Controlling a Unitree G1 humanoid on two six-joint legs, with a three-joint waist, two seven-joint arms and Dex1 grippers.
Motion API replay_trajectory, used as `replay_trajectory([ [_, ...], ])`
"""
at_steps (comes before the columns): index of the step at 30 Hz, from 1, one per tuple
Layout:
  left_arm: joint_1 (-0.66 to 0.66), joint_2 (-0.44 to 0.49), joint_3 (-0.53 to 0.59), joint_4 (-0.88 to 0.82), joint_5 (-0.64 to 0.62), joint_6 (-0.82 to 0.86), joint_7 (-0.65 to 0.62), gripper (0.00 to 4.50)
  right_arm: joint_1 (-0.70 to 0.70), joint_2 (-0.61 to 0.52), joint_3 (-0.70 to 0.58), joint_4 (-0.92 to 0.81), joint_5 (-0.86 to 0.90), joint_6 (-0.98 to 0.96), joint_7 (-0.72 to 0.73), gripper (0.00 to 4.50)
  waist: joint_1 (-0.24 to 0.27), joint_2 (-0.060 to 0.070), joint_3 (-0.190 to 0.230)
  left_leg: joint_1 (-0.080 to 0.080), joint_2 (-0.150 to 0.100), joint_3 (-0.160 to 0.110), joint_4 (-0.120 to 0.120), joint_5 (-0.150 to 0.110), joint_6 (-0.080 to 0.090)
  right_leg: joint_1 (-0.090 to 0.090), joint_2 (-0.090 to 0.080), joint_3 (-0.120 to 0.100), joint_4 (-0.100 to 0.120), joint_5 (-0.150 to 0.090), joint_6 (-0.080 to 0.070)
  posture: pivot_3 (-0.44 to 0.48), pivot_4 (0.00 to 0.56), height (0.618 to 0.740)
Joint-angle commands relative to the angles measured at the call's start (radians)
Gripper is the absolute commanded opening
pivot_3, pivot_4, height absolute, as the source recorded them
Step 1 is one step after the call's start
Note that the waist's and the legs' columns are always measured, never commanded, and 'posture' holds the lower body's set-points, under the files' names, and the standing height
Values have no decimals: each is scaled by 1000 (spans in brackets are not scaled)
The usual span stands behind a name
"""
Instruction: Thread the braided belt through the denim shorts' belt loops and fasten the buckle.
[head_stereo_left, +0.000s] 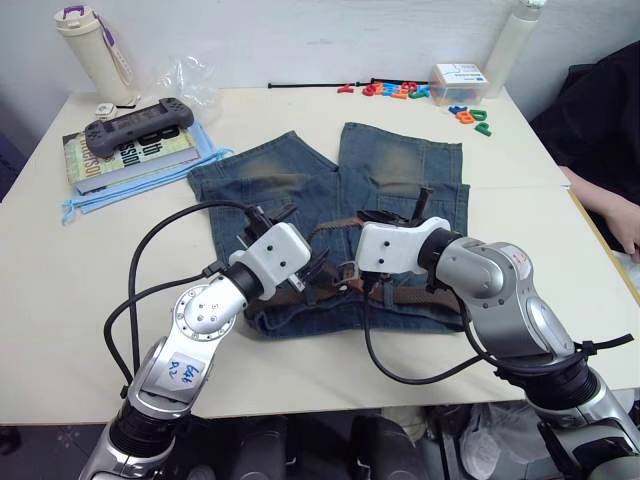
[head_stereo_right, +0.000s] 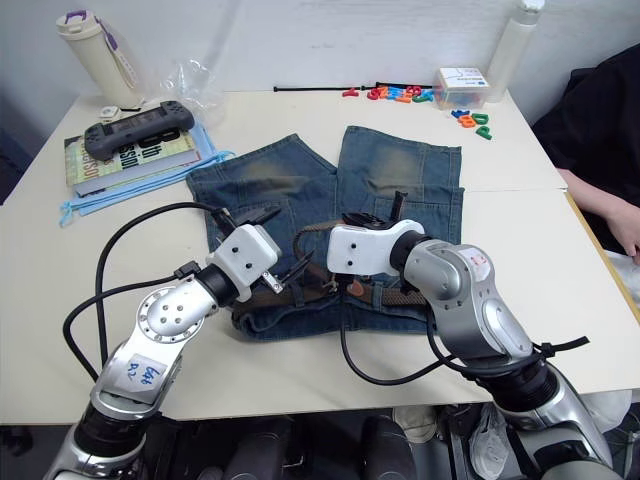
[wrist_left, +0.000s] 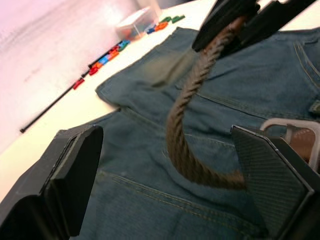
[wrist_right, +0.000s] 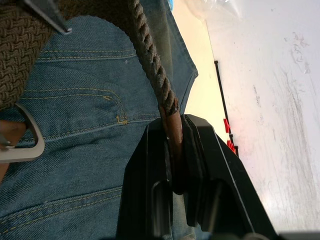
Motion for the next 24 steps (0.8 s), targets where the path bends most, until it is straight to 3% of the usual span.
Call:
replay_trajectory([
  [1,-27,-24,-7,20,11,-9,-3,3266,-13,10,-21,-48,-15,-14,-7,0,0,0,0,0,0,0,0,0,0,0,0,0,0,0,0,0,150,717],
  [7,-48,-45,-16,51,20,-17,-20,528,-7,18,-22,-60,-22,-9,-4,0,-2,0,0,0,0,0,0,0,0,0,0,0,0,0,0,0,150,717],
  [9,-50,-47,-20,58,21,-27,-27,92,-4,20,-22,-64,-25,-7,-3,0,-1,0,0,0,0,0,0,0,0,0,0,0,0,0,0,0,150,717],
  [19,-46,-98,12,72,-42,-2,-49,92,12,56,-34,-78,-6,11,-6,0,-1,0,0,0,0,0,0,0,0,0,0,-1,0,0,0,0,150,717],
  [24,-38,-166,74,69,-143,67,-72,0,21,122,-72,-98,12,106,-12,2238,-1,0,0,0,0,0,0,0,0,0,0,0,1,0,0,0,150,717],
])
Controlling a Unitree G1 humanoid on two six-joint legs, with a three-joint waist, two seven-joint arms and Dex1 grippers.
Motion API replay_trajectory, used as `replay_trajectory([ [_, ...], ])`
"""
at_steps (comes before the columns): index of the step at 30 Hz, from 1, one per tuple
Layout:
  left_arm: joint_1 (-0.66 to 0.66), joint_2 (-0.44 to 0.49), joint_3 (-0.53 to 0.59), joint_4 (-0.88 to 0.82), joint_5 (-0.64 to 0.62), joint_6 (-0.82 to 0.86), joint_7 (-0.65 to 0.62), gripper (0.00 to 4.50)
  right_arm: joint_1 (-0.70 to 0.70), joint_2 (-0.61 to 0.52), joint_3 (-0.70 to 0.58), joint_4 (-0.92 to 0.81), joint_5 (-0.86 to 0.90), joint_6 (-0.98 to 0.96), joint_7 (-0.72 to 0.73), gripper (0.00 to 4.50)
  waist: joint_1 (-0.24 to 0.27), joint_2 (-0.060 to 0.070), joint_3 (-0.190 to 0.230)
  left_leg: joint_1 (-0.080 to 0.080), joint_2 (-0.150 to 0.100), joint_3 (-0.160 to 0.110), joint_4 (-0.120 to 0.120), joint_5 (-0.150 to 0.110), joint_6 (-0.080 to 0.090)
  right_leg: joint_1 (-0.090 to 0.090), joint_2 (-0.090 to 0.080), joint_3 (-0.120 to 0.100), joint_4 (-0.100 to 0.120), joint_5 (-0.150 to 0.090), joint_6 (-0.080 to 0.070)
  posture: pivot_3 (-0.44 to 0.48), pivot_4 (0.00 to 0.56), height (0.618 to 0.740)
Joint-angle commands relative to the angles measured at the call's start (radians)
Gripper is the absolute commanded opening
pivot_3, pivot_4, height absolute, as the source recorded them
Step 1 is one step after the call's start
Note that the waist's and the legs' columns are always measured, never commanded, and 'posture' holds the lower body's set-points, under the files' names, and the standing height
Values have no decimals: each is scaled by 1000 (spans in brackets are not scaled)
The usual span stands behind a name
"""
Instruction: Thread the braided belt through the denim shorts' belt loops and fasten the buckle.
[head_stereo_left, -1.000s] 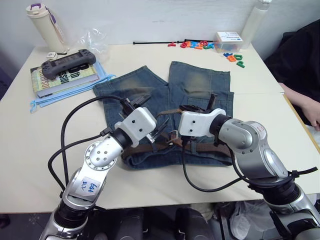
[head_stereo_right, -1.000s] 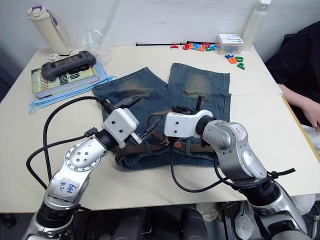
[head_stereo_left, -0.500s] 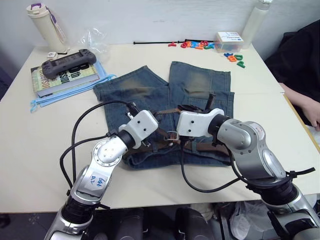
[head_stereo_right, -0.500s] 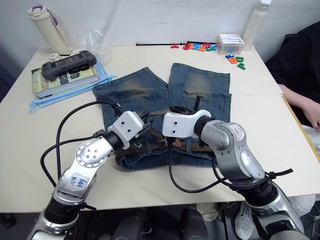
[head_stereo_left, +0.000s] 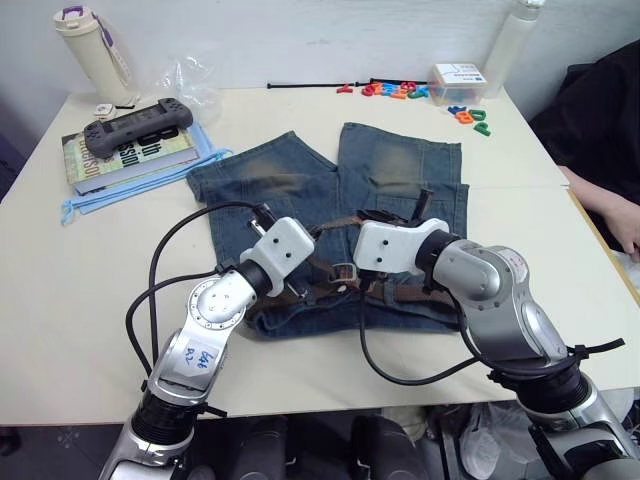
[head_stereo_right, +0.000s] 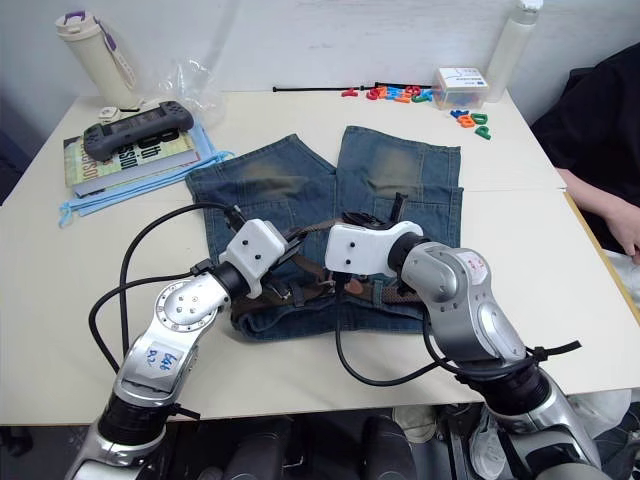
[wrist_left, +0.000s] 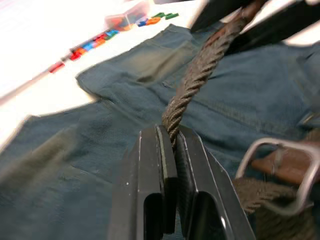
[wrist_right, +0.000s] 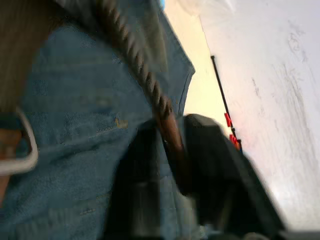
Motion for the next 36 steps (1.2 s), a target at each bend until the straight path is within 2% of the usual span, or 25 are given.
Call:
replay_trajectory([
  [1,-1,-35,53,-34,-98,39,-24,0,4,27,-68,-72,18,81,-14,2734,0,0,0,0,0,0,0,0,0,0,0,0,0,0,0,0,150,717],
  [4,22,-79,123,-49,-220,87,-43,0,29,47,-164,-121,73,198,-4,4245,1,0,0,0,0,0,1,0,0,0,0,0,0,0,0,0,150,717],
  [5,30,-80,141,-47,-251,98,-58,0,36,54,-185,-135,89,232,-3,4445,1,0,0,0,0,0,1,0,0,0,0,0,0,0,0,0,150,717],
  [9,36,-97,214,-44,-352,131,-61,0,78,48,-232,-174,128,310,-5,4445,0,0,0,0,0,-1,0,0,0,0,0,0,0,0,0,0,150,717],
  [15,17,-94,238,-49,-431,146,-54,0,105,69,-221,-211,177,392,-32,4445,-1,0,0,0,0,-1,0,0,0,0,0,1,0,0,0,0,150,717],
  [20,-2,-133,290,-37,-512,176,-1,0,85,138,-195,-269,276,509,-28,4445,-1,0,0,0,0,-1,0,0,0,0,0,1,0,0,0,0,150,717],
  [23,13,-126,304,-38,-541,177,1,0,62,183,-181,-303,357,627,-14,4445,-3,0,0,0,0,-1,0,0,0,0,0,2,0,0,0,0,150,717],
  [26,34,-107,306,-47,-563,176,-6,0,65,175,-149,-302,411,667,-20,3637,-2,0,0,0,0,-1,0,0,0,0,0,3,0,0,0,0,150,717],
  [32,56,-79,296,-58,-583,170,-3,0,66,180,-102,-205,454,674,-93,638,-3,0,0,0,-1,-1,0,-3,-3,0,0,4,-1,0,0,0,150,717],
  [34,56,-76,296,-59,-588,171,4,0,74,170,-84,-173,454,657,-120,229,-2,0,0,0,0,-1,0,-3,-3,0,0,4,-1,0,0,0,150,717],
  [36,56,-70,294,-62,-591,172,5,0,77,169,-77,-160,460,657,-143,229,-2,0,0,0,-1,-1,-1,-3,-3,0,0,4,-1,0,0,0,150,717],
])
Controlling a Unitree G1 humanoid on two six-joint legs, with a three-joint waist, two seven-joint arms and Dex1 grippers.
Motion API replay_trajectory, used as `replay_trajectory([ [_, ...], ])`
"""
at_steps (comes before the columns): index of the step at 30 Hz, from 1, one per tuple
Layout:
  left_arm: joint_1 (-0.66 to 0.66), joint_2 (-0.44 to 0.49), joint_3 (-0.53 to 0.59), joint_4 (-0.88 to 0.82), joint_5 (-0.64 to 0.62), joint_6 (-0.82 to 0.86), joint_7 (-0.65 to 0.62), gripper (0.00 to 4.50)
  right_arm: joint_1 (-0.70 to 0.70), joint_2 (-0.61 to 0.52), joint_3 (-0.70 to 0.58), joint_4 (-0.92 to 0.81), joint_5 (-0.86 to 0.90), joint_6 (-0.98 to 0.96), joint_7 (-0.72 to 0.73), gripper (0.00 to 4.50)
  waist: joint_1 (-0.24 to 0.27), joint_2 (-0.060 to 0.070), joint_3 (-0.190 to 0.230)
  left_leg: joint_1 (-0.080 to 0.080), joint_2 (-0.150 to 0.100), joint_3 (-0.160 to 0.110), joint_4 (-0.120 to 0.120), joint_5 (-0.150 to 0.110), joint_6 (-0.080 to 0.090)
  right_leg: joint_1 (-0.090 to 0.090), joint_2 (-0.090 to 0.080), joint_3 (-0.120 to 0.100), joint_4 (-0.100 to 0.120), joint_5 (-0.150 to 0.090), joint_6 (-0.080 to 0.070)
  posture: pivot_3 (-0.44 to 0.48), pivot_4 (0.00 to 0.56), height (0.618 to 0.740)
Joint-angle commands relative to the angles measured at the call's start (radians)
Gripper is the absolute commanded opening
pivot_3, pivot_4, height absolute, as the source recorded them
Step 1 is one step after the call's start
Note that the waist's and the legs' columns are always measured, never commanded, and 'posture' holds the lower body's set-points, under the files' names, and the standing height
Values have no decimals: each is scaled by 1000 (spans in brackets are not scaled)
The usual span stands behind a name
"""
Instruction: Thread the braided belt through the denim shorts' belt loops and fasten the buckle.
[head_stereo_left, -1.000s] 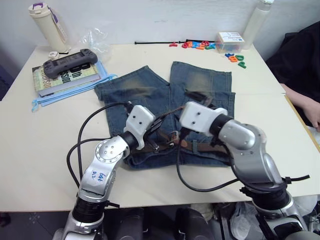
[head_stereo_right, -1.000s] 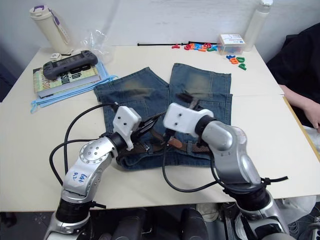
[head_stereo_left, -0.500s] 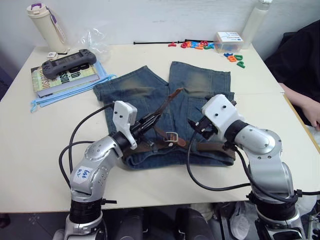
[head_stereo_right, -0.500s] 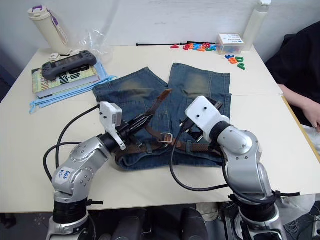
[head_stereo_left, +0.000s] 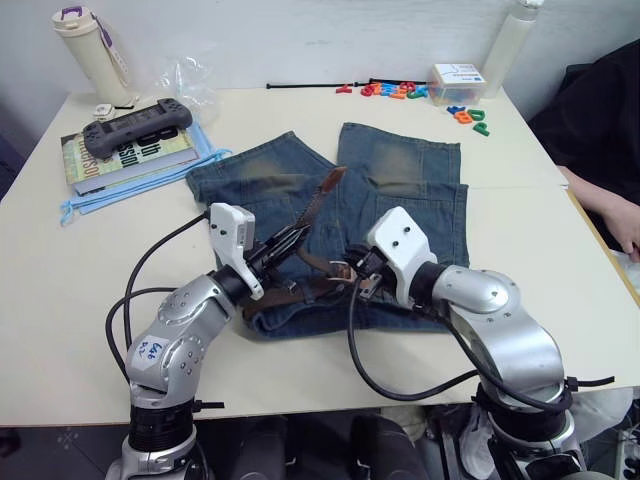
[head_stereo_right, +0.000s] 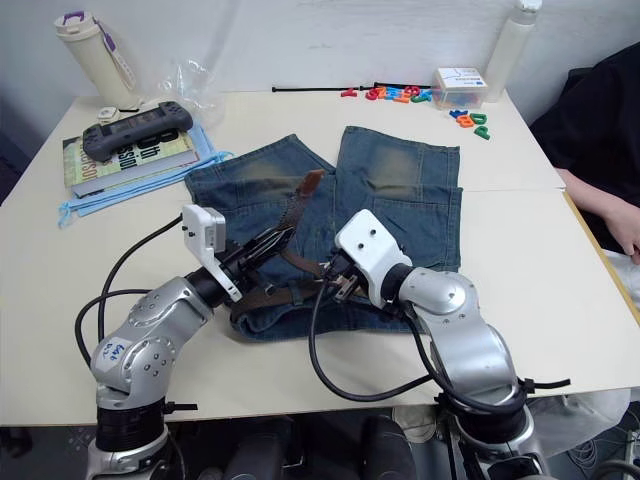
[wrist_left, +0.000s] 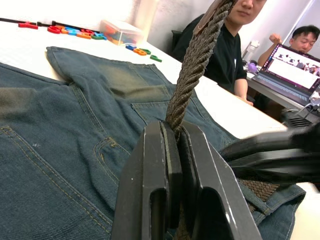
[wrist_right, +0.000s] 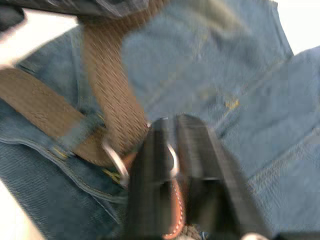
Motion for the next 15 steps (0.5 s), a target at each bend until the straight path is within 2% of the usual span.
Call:
replay_trajectory([
  [1,2,13,2,-56,-30,-9,2,0,7,2,5,0,11,-14,-53,229,1,0,0,0,0,0,0,0,0,0,0,0,0,0,0,0,150,717],
  [15,1,45,-4,-68,-57,25,22,0,31,-7,18,-119,66,120,-162,229,1,0,0,0,0,0,-1,-1,-2,-1,0,1,-1,0,0,0,150,717],
])
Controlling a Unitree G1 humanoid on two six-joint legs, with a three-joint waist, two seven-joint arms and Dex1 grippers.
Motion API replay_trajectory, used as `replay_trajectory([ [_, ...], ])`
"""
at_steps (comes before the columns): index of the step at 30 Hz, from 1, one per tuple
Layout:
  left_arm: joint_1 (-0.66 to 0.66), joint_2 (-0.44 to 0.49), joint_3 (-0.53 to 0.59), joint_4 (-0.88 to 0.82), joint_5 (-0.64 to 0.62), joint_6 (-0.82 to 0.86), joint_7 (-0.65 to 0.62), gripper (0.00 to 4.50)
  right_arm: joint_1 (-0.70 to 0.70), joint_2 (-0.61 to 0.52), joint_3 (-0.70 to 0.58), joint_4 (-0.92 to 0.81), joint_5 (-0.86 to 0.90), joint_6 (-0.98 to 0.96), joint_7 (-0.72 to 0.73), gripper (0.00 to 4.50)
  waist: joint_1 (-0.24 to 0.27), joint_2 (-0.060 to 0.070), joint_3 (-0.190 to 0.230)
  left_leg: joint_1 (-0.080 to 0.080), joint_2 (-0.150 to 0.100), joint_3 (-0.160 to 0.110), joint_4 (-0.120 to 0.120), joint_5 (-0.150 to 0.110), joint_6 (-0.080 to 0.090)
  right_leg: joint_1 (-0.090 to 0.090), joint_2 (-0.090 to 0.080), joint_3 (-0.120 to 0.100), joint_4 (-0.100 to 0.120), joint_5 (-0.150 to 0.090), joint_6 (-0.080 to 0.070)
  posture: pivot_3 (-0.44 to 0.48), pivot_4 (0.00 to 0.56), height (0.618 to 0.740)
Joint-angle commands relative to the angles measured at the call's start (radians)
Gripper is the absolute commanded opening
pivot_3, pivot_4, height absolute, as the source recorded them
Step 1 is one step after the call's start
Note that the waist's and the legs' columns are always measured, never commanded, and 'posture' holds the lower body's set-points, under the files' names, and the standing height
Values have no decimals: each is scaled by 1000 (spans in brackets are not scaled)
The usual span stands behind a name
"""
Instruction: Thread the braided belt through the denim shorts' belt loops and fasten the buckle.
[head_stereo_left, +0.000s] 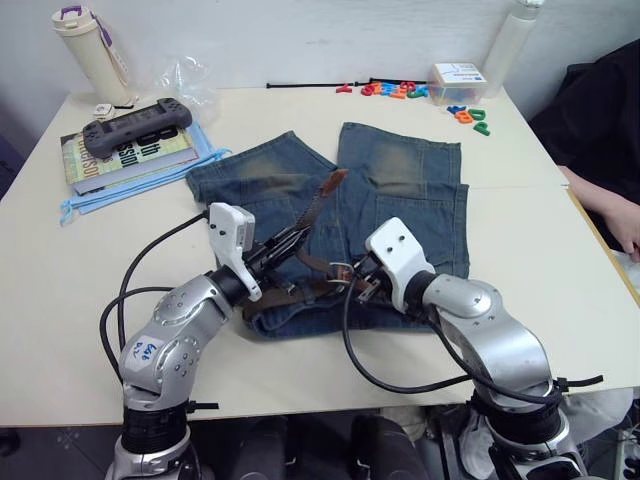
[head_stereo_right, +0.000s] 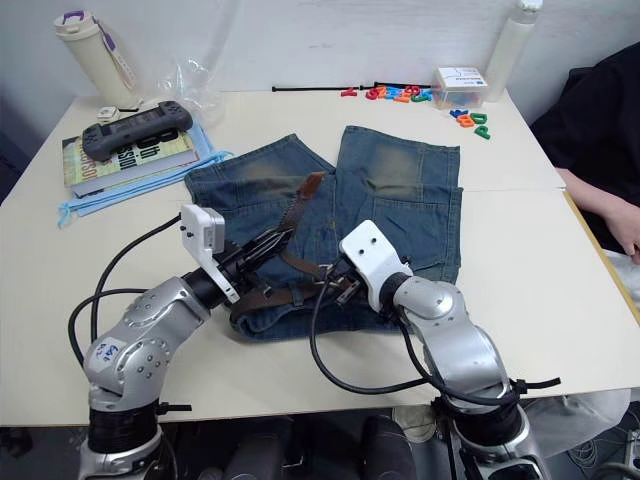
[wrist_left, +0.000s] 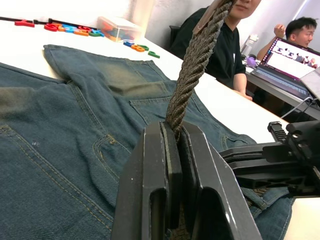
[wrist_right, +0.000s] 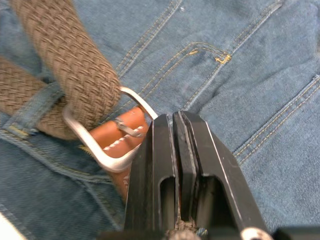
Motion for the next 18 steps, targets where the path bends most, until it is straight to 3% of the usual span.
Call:
replay_trajectory([
  [1,0,8,5,-42,-31,4,6,0,3,-9,6,-81,24,41,-27,229,0,0,0,0,0,0,0,0,0,0,0,0,0,0,0,0,150,717],
  [18,-4,28,-4,-51,-46,13,23,0,18,26,73,-64,74,34,-120,229,0,0,0,-1,0,0,-1,0,-1,-1,0,2,-1,0,0,0,150,717],
])
